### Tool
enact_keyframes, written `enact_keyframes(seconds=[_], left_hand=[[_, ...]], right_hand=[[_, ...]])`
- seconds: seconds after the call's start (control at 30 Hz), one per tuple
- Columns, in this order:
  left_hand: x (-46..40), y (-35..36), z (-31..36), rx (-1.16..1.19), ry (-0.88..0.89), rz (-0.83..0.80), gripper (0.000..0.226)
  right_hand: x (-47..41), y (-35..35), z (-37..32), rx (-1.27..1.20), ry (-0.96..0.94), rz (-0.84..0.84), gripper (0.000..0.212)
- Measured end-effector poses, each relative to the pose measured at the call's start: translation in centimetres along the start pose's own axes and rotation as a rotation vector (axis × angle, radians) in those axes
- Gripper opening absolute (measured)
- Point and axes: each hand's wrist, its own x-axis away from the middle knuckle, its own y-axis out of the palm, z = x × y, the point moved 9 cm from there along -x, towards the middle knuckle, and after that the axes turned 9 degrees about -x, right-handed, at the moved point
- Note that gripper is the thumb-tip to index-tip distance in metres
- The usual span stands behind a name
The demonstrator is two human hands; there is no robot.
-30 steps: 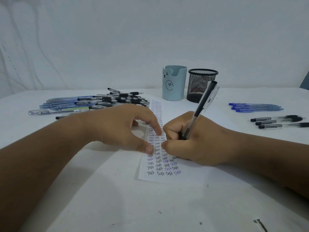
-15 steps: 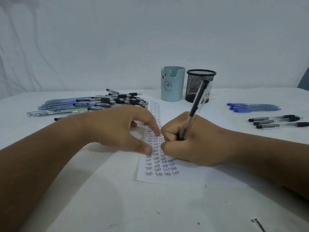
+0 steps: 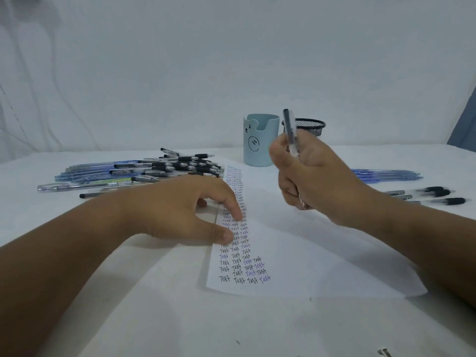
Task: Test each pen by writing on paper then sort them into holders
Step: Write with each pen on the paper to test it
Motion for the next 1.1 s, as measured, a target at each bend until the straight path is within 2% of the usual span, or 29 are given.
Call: enact_keyframes(seconds=[0.07,0.17,0.33,0.5,0.63,0.77,0.87,1.0,1.1], left_hand=[[0.0,0.0,0.1,-0.002,-0.010,0.004,0.045],[0.0,-0.1,0.2,0.017,-0.015,0.017,0.034],[-0.1,-0.1,0.2,0.025,-0.027,0.023,0.030],[-0.1,-0.1,0.2,0.027,-0.043,0.050,0.029],[-0.4,-0.4,-0.1,0.030,-0.074,0.166,0.022],[-0.6,-0.2,0.0,-0.013,-0.076,0.225,0.022],[-0.6,-0.1,0.2,-0.045,-0.054,0.251,0.021],[-0.8,-0.1,0.3,-0.082,-0.026,0.257,0.037],[-0.8,0.0,0.1,-0.073,-0.030,0.244,0.037]], right_hand=[[-0.4,-1.3,-0.2,0.147,-0.022,0.019,0.042],[-0.9,-2.3,-0.4,0.261,-0.075,0.028,0.026],[-1.0,-1.8,-0.2,0.550,-0.129,-0.010,0.029],[-0.8,-0.8,0.8,0.675,-0.116,-0.115,0.024],[-1.1,-1.4,1.0,0.677,-0.082,-0.181,0.007],[-2.2,-4.2,-0.4,0.861,-0.075,-0.171,0.018],[-2.8,-8.3,-0.4,0.987,0.037,-0.155,0.014],[-2.4,-14.5,0.4,1.058,0.271,-0.132,0.026],[-2.0,-17.8,0.7,1.109,0.386,-0.106,0.025]])
